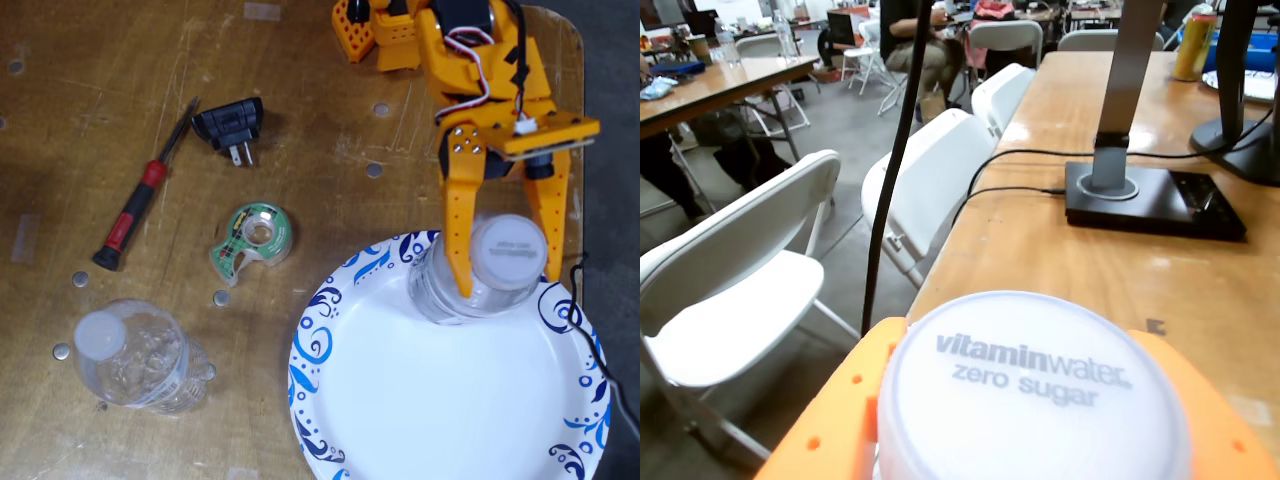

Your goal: Move the bottles to the plate

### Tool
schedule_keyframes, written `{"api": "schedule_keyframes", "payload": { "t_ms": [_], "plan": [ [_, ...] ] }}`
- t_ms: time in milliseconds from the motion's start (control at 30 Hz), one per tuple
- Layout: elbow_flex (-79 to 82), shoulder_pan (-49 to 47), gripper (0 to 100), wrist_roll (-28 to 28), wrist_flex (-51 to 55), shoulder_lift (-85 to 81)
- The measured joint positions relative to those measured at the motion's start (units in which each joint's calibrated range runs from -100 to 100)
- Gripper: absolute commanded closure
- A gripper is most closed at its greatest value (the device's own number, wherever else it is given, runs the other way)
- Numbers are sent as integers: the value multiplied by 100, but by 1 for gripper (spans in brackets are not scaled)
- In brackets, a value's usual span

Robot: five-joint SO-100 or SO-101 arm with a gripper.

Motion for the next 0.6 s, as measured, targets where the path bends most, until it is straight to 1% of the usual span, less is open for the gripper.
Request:
{"api": "schedule_keyframes", "payload": {
  "t_ms": [100,200,400,600],
  "plan": [
    [18,-201,96,-135,-315,243],
    [18,-128,96,-167,-757,570],
    [18,-283,96,-188,-1719,1107],
    [225,-246,96,-177,-2068,1267]
  ]
}}
